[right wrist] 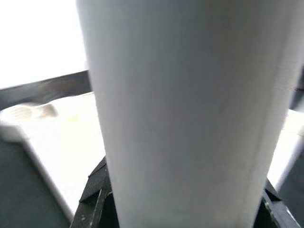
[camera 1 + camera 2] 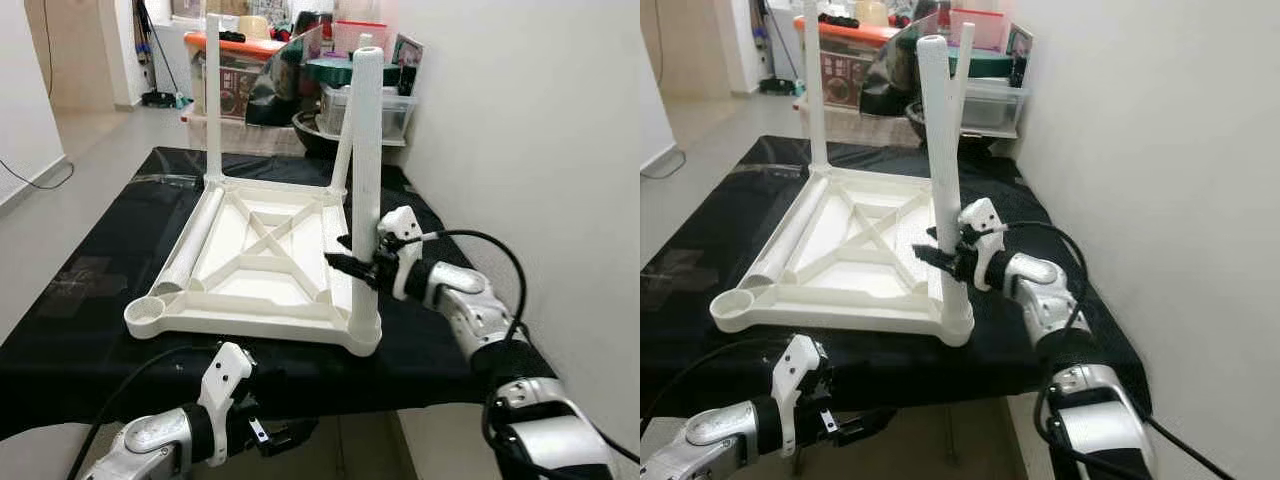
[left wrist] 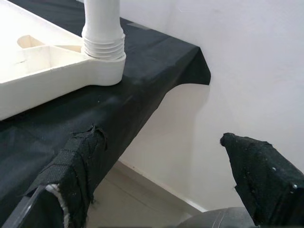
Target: Building children table
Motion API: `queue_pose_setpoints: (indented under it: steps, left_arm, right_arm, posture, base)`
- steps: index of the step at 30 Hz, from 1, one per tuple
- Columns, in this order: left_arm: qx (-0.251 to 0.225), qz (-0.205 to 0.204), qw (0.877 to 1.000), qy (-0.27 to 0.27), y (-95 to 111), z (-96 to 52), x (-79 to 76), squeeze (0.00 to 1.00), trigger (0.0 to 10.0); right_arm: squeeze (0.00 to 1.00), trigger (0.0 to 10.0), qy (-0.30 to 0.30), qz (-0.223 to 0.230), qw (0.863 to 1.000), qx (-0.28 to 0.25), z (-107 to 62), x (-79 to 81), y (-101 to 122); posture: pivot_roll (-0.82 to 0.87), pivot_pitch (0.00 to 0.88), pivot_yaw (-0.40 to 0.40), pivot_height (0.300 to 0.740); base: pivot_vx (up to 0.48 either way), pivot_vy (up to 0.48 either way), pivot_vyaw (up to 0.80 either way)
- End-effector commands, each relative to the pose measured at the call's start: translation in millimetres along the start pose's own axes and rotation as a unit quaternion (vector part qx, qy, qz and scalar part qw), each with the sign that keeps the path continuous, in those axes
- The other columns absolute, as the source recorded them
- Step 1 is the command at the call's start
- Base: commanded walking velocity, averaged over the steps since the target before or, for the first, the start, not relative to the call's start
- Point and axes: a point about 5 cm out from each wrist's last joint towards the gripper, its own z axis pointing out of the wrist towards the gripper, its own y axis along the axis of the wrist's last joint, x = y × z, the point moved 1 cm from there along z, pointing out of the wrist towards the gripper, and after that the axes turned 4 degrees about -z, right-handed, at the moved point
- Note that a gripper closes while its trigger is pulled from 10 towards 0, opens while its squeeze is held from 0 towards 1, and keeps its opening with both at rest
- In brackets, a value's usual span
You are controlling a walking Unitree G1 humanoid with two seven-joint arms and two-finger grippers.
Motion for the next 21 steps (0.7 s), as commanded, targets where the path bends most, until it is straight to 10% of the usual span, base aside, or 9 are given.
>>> queue_pose_setpoints:
  steps: [1,11,21]
  left_arm:
    - [0.003,-0.003,1.000,0.014,-3.9,-1.5,4.1,0.00,10.0]
    - [0.003,0.000,1.000,0.017,-2.8,0.4,8.8,0.00,10.0]
    - [-0.002,0.013,1.000,0.020,0.5,5.8,14.2,0.00,10.0]
  right_arm:
    - [0.00,0.0,-0.172,0.136,0.974,0.050,-26.1,-23.2,-48.7]
    - [0.00,0.0,-0.297,0.186,0.935,0.060,-47.1,-15.4,-74.7]
    - [0.00,0.0,-0.112,-0.047,0.991,-0.062,-15.2,24.0,2.1]
  posture:
    - [0.10,0.000,-0.130,0.740]
    - [0.08,0.000,-0.111,0.740]
    - [0.07,0.000,-0.102,0.740]
  base:
    - [0.000,0.000,0.00]
    - [0.000,0.000,0.00]
    - [0.000,0.000,0.00]
